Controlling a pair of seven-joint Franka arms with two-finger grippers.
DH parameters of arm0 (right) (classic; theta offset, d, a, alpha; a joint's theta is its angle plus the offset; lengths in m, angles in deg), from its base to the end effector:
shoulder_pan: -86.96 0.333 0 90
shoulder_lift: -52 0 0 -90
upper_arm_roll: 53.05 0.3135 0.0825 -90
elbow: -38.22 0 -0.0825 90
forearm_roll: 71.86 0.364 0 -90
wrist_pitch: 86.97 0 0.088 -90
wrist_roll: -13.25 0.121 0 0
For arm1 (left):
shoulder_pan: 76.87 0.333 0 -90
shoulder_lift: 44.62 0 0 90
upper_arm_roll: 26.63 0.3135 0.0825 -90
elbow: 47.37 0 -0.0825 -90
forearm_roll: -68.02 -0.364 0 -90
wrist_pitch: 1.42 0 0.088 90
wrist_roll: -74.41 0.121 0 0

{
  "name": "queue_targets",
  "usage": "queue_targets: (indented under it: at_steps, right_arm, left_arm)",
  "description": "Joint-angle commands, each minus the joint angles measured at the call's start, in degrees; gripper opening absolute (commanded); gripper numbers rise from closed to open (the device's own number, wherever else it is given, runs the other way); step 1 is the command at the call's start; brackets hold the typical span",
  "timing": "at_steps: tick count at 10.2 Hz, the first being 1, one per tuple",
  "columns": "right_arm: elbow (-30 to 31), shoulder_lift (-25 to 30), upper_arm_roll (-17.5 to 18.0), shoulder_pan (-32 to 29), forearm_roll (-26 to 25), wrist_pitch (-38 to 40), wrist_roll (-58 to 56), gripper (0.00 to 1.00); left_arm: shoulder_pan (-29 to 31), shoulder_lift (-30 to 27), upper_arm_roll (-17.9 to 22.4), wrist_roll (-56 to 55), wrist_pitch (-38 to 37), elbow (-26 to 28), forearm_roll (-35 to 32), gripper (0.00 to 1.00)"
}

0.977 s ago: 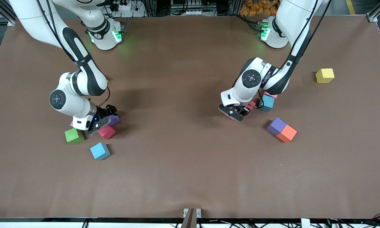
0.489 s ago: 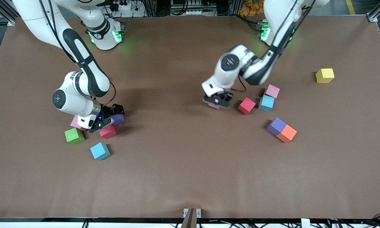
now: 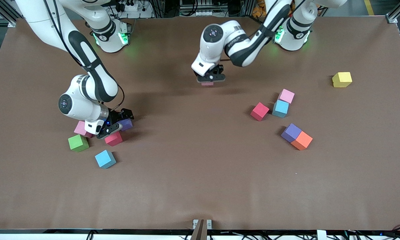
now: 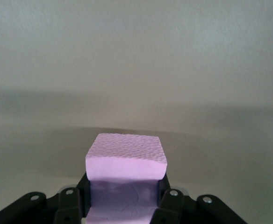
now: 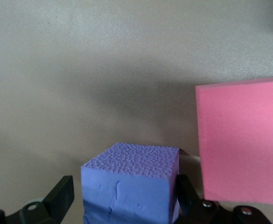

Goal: Form number 2 with 11 blocks
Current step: 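Set pink cube mid-table with the left gripper while the right gripper carries blue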

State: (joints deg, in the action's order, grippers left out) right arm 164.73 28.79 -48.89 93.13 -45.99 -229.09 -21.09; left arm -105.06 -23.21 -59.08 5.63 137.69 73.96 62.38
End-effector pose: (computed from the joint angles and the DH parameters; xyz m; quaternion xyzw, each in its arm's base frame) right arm 0.5169 0.0975 0.1852 -0.9685 -0.1954 0.0359 0.1504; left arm 0.2798 -0.4879 0.2602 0.9966 0.0491 -0.0600 0.0285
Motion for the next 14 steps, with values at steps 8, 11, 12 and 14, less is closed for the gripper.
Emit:
queue_targets:
  at_steps: [8,11,12,14]
  right_arm:
    - [-4.33,3.25,-0.12,3.48,0.93,6.86,7.94,0.27]
    - [-4.51,5.45,0.06,5.94,0.67,7.48,14.54,0.27]
    - [-4.51,6.42,0.06,6.56,0.06,8.7,16.56,0.27]
    - [-4.51,9.4,0.06,6.83,-3.44,11.77,21.74,0.27]
  left_arm:
    - [-7.14,6.35,-1.13,-3.81,1.42,-0.48,-4.97,0.0]
    - [-7.32,8.64,-0.43,-4.42,2.04,-1.61,-5.88,0.0]
    - [-7.32,8.82,0.09,-4.6,2.04,-2.58,-5.18,0.0]
    - [-7.32,9.34,0.27,-5.66,2.04,-3.29,-5.0,0.0]
